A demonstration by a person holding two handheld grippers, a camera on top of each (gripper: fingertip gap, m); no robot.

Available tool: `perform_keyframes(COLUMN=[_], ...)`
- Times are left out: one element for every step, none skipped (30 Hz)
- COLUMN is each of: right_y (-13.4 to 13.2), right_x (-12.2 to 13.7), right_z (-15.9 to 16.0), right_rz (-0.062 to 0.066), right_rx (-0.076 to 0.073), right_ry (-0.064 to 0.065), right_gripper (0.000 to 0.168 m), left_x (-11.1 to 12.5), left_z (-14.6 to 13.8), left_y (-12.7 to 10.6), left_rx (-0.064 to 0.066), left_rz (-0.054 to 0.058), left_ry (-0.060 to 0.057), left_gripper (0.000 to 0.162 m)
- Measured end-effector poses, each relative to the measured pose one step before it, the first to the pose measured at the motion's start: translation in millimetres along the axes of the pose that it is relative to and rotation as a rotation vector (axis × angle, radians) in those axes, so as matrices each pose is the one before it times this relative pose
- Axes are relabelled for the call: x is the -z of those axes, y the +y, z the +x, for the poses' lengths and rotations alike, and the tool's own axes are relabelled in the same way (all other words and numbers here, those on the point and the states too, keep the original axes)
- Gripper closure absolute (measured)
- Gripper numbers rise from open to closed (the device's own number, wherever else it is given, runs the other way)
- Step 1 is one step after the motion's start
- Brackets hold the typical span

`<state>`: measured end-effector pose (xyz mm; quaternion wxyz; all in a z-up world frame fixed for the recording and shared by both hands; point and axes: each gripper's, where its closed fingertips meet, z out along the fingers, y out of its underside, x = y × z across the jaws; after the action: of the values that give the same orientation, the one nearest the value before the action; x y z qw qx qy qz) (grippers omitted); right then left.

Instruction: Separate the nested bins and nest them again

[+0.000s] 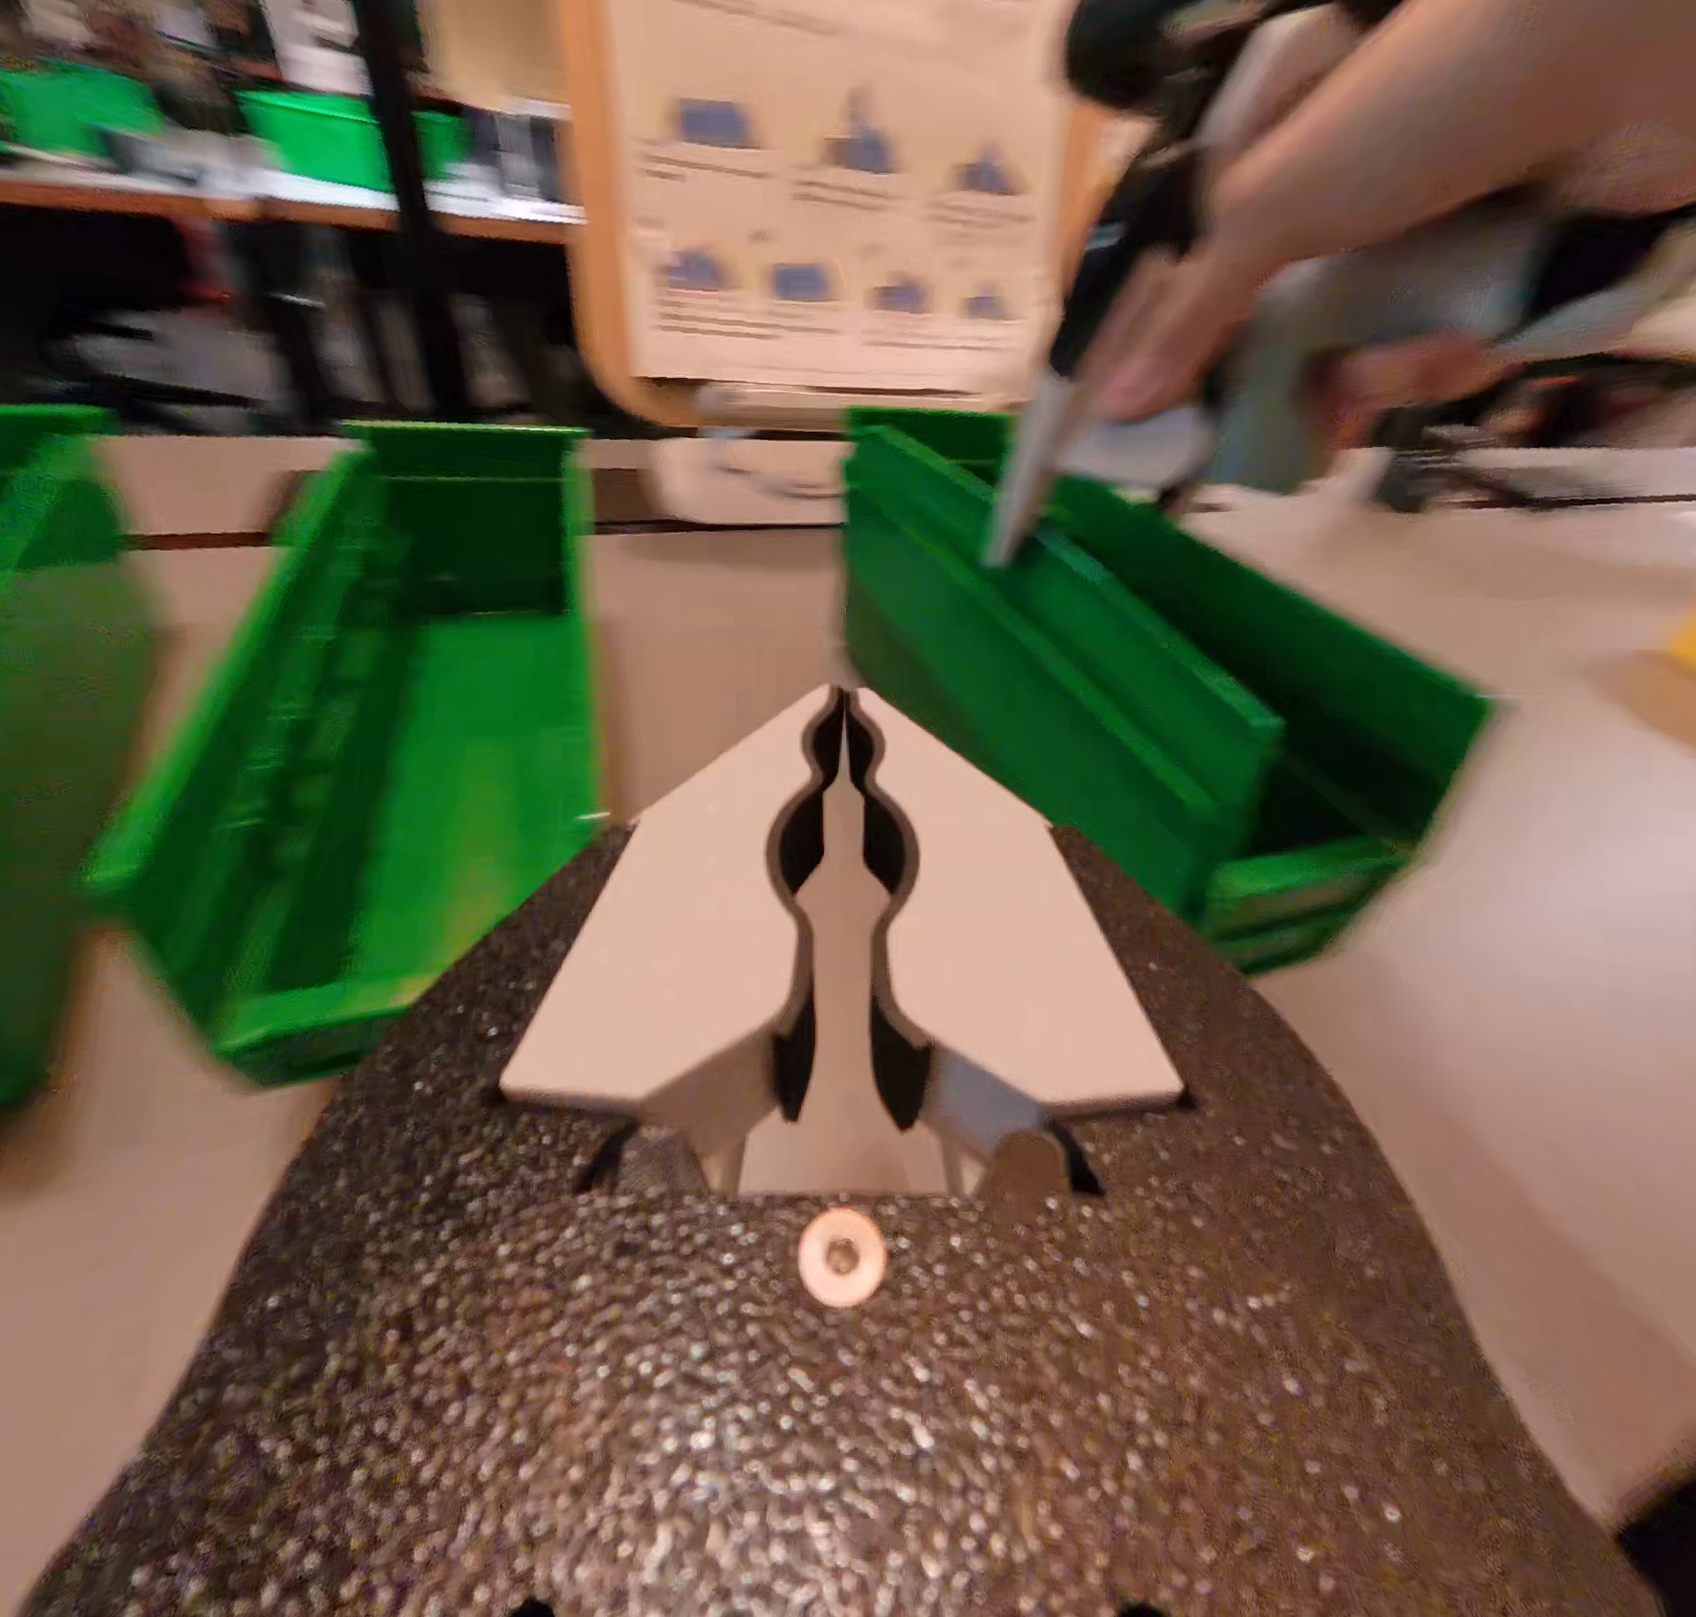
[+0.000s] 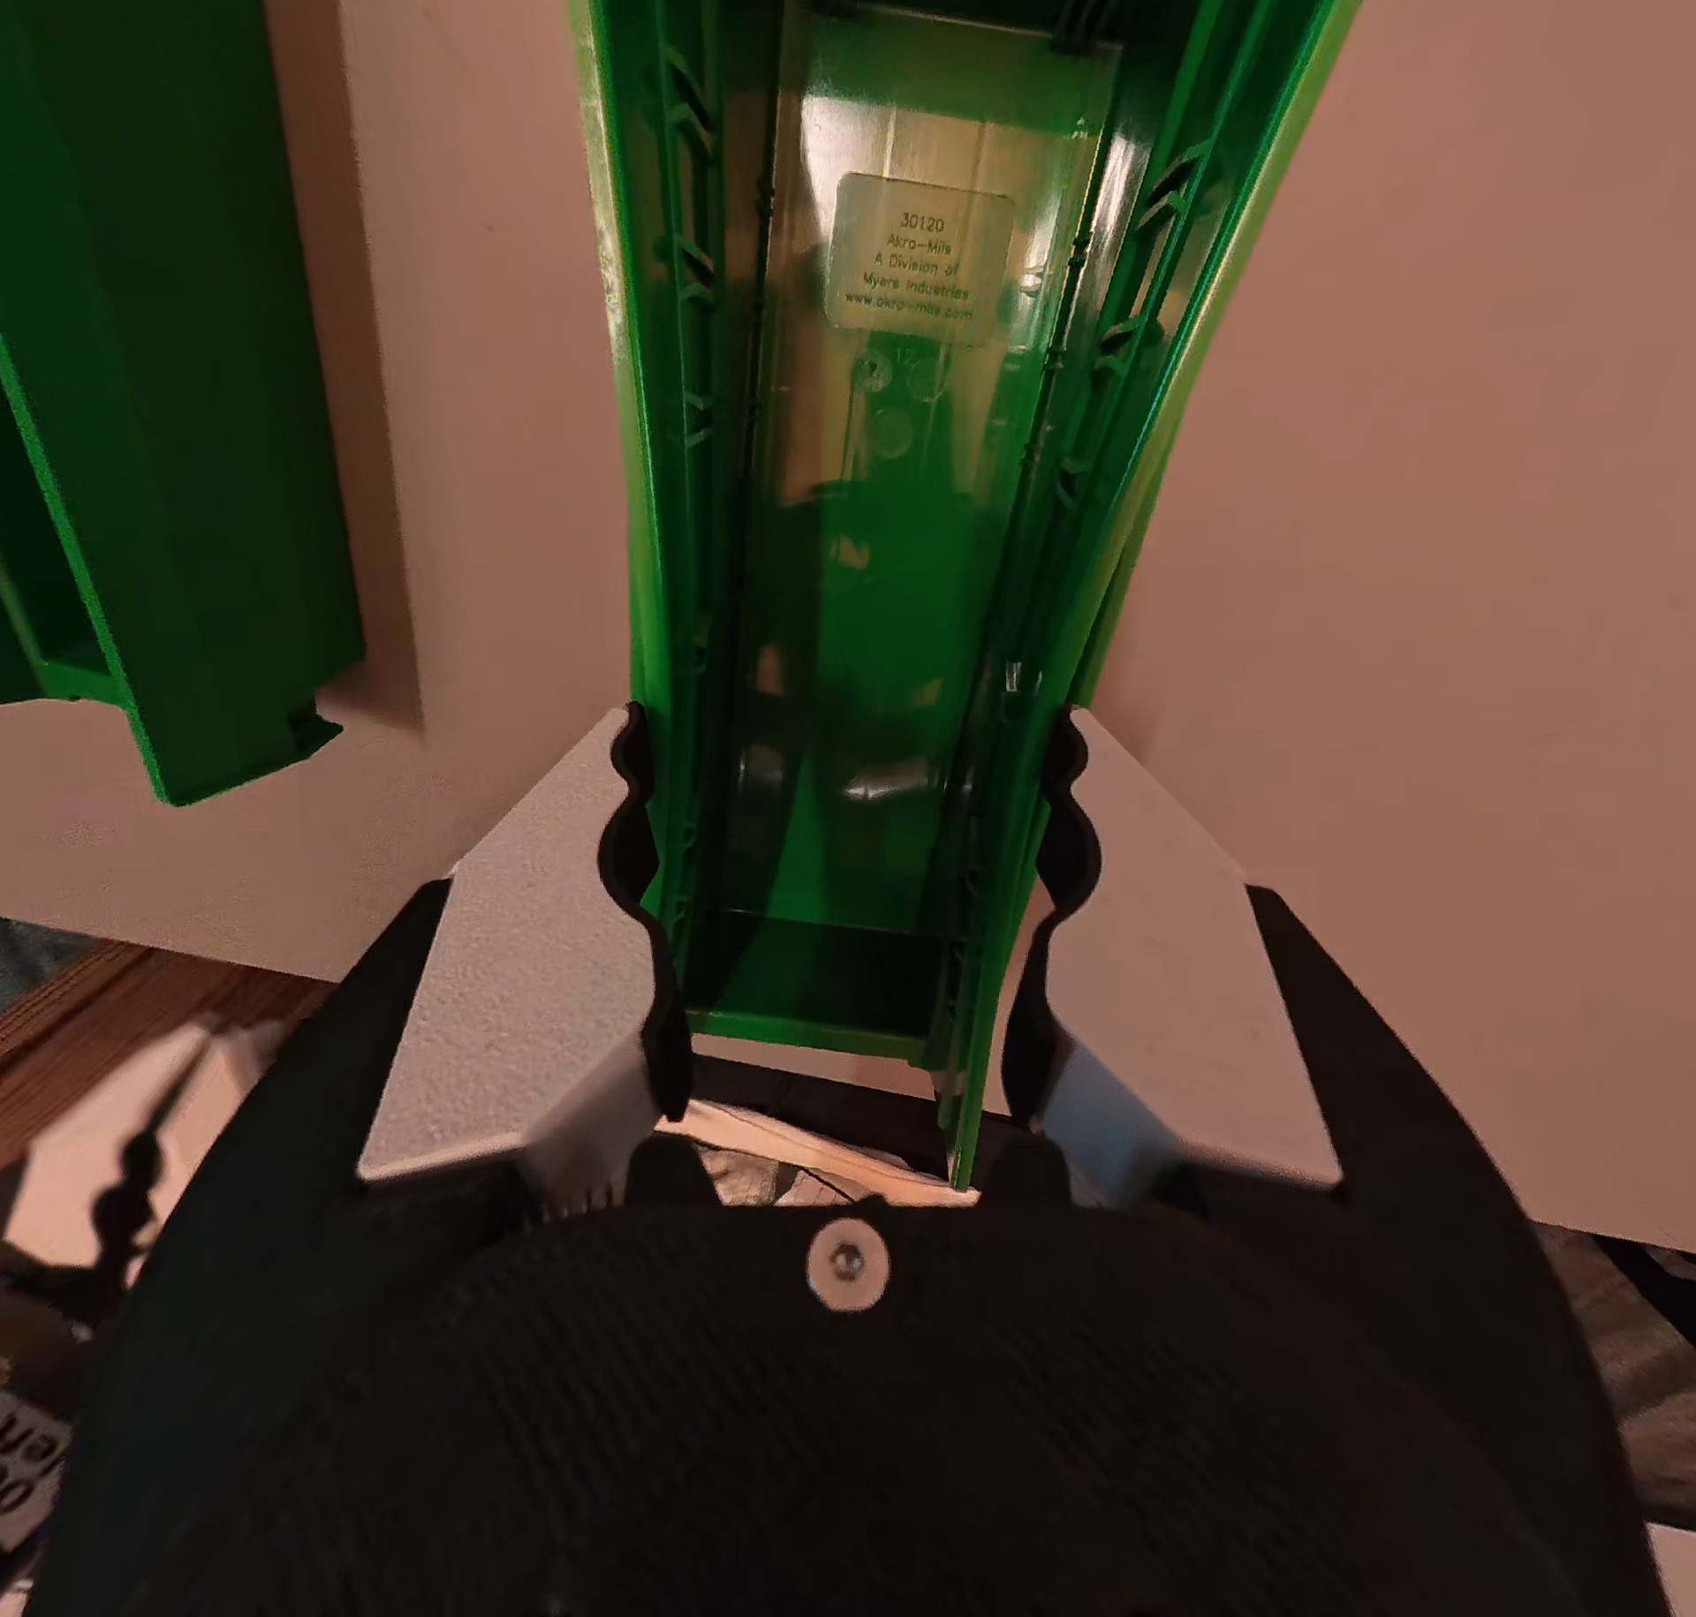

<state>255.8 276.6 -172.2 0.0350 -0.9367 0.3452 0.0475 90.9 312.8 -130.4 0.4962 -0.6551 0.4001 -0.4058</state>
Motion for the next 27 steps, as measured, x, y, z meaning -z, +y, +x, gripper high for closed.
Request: perform_keyframes(right_y=[0.86,0.88,0.62,0.39,0.23,0.49,1.06,0.89,0.37,-0.31,-0.53,-0.31,-0.14,-0.12,0.08,-0.21,0.14,-0.27,-0.47,-0.38,0.24,1.01,0.95,0.60,0.45,0.73,0.87], right_x=[-0.90,-0.67,-0.66,-0.49,-0.47,-0.75,-0.96,-1.00,-0.65,-0.44,-0.18,-0.13,-0.14,-0.53,-0.46,-0.54,-0.36,-0.01,0.03,0.11,0.16,0.41,0.29,0.14,0.27,0.39,0.73], right_z=[0.56,0.11,0.08,0.09,0.17,0.23,0.11,0.01,-0.10,-0.04,-0.09,-0.13,-0.28,0.35,0.17,-0.11,0.00,-0.18,0.48,0.81,1.48,1.54,0.91,0.73,0.50,0.32,0.33], right_rz=[-0.0031,-0.0024,-0.0009,-0.0003,0.0008,-0.0010,-0.0043,-0.0052,-0.0032,-0.0003,0.0001,-0.0016,-0.0011,-0.0013,-0.0022,0.0005,-0.0020,0.0010,0.0038,0.0027,-0.0005,-0.0057,-0.0038,-0.0013,-0.0006,-0.0039,-0.0059], right_rx=[0.0013,0.0024,0.0017,-0.0001,-0.0012,-0.0015,0.0015,0.0019,0.0023,0.0023,0.0034,0.0004,-0.0017,0.0010,0.0018,0.0009,0.0001,0.0019,-0.0011,-0.0008,0.0006,0.0040,-0.0003,-0.0052,-0.0035,0.0001,-0.0004], right_ry=[0.0047,0.0033,0.0020,0.0021,0.0033,0.0045,0.0051,0.0050,0.0047,0.0041,0.0044,0.0019,-0.0004,0.0035,0.0014,-0.0006,-0.0004,0.0023,0.0046,0.0063,0.0084,0.0086,0.0024,-0.0010,-0.0004,-0.0006,-0.0004], right_gripper=[0.083,0.083,0.083,0.083,0.083,0.083,0.083,0.083,0.083,0.084,0.084,0.084,0.084,0.084,0.085,0.085,0.085,0.086,0.086,0.087,0.088,0.088,0.089,0.089,0.089,0.090,0.090], left_x=[-3.61,-6.83,-8.57,-8.98,-9.68,-10.32,-9.87,-8.74,-7.25,-5.69,-4.51,-4.02,-3.69,-2.25,-1.67,-1.06,-0.96,-0.93,-0.86,-1.16,-1.17,-0.87,-0.33,-0.06,-0.17,0.04,0.21], left_z=[19.33,13.37,6.00,1.22,-2.06,-2.25,-0.02,2.95,1.80,-1.50,-2.80,-3.25,-1.34,1.42,2.06,3.78,3.71,1.04,-0.48,-0.31,1.11,2.02,1.07,0.39,0.24,0.30,0.28], left_y=[1.99,5.23,6.00,5.73,5.18,4.60,5.19,3.54,0.62,-1.06,-1.58,0.37,2.06,-0.37,0.49,0.13,-0.25,-0.06,-0.05,0.19,0.83,1.14,0.66,0.24,0.22,0.16,0.16], left_rx=[0.0377,0.0335,0.0329,0.0393,0.0533,0.0597,0.0552,0.0395,0.0358,0.0197,0.0002,-0.0090,-0.0116,-0.0051,-0.0039,-0.0172,-0.0255,-0.0219,-0.0310,-0.0313,-0.0219,-0.0139,-0.0094,-0.0138,-0.0138,-0.0149,-0.0151], left_rz=[-0.0168,-0.0292,-0.0322,-0.0314,-0.0317,-0.0294,-0.0386,-0.0330,-0.0157,-0.0058,-0.0033,-0.0166,-0.0261,-0.0104,-0.0157,-0.0111,-0.0089,-0.0085,-0.0092,-0.0092,-0.0130,-0.0160,-0.0135,-0.0137,-0.0150,-0.0142,-0.0136], left_ry=[0.1000,0.0742,0.0358,0.0105,-0.0068,-0.0069,0.0067,0.0254,0.0176,-0.0067,-0.0179,-0.0235,-0.0148,0.0018,0.0024,0.0110,0.0066,-0.0139,-0.0249,-0.0203,-0.0084,0.0027,-0.0018,-0.0080,-0.0094,-0.0095,-0.0098], left_gripper=[0.162,0.162,0.162,0.160,0.148,0.128,0.115,0.113,0.113,0.116,0.117,0.120,0.124,0.130,0.135,0.144,0.153,0.157,0.157,0.157,0.157,0.157,0.157,0.157,0.157,0.158,0.157])
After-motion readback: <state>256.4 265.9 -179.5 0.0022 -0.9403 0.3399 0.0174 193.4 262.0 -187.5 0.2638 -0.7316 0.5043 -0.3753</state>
